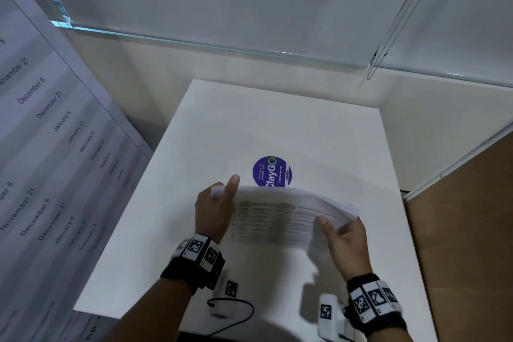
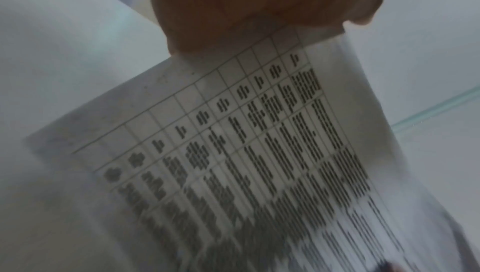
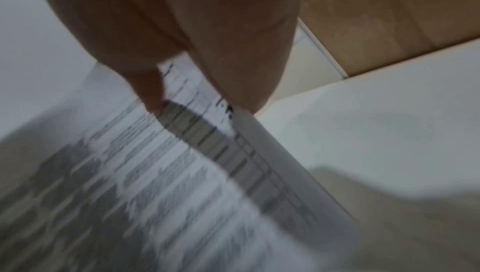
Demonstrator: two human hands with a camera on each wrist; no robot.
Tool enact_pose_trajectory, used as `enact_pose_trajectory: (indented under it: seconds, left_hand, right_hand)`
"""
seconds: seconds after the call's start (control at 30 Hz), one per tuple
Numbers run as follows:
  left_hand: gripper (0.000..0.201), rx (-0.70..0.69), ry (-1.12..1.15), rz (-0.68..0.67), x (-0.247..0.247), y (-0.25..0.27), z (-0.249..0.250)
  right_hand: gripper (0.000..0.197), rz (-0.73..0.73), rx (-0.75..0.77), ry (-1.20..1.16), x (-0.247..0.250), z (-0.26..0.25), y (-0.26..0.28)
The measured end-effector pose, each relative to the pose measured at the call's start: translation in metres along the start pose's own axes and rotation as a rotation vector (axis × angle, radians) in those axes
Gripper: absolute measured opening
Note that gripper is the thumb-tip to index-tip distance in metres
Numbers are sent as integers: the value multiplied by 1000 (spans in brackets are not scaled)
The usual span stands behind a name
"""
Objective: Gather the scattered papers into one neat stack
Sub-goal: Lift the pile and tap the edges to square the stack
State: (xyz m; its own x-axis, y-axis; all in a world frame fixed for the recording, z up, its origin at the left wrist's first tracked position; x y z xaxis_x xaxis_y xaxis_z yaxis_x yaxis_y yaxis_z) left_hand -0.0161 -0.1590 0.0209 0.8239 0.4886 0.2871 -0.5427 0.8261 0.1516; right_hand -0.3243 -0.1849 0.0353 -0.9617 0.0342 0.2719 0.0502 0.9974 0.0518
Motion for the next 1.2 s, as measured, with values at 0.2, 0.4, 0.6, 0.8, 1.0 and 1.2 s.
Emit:
enact_pose_trajectory:
  seconds: [0.2,0.4,0.6,0.8,1.0,1.2]
  left_hand:
    - [54,144,-67,-455,-14,-16,-6]
    - [36,447,-212,-593,-10,-3,-68]
    - [30,798,449,-626,-52,71,-91]
    - [85,669,11,-329,-64,75,-128]
    - [79,451,-282,-275,-39,49,-120]
    - [83,321,-475,-365,-22,18,-116]
  right_hand:
    - [17,-153,-158,-98,3,10,0]
    - [32,49,-536,-292,10,80,15]
    - [34,128,-746,-349,-20,133,44]
    - [46,222,-837,-575,-53,130,73]
    - [40,285,-845,-506,-40,148,77]
    - [31,-61,-572,202,-22,128,58]
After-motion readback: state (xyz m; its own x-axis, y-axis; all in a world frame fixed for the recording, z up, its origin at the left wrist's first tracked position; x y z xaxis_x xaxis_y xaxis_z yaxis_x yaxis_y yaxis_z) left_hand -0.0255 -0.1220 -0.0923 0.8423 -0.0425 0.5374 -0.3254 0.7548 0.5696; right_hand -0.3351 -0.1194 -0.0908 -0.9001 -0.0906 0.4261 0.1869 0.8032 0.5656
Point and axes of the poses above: each hand's wrist, its own y-axis away from the middle knuckle, its own x-axis out of the back of the hand, z = x × y, the point moved 8 cm from there along -y, towards the middle knuckle, and after that the axes turned 3 degrees about x, right-handed, at the moved point
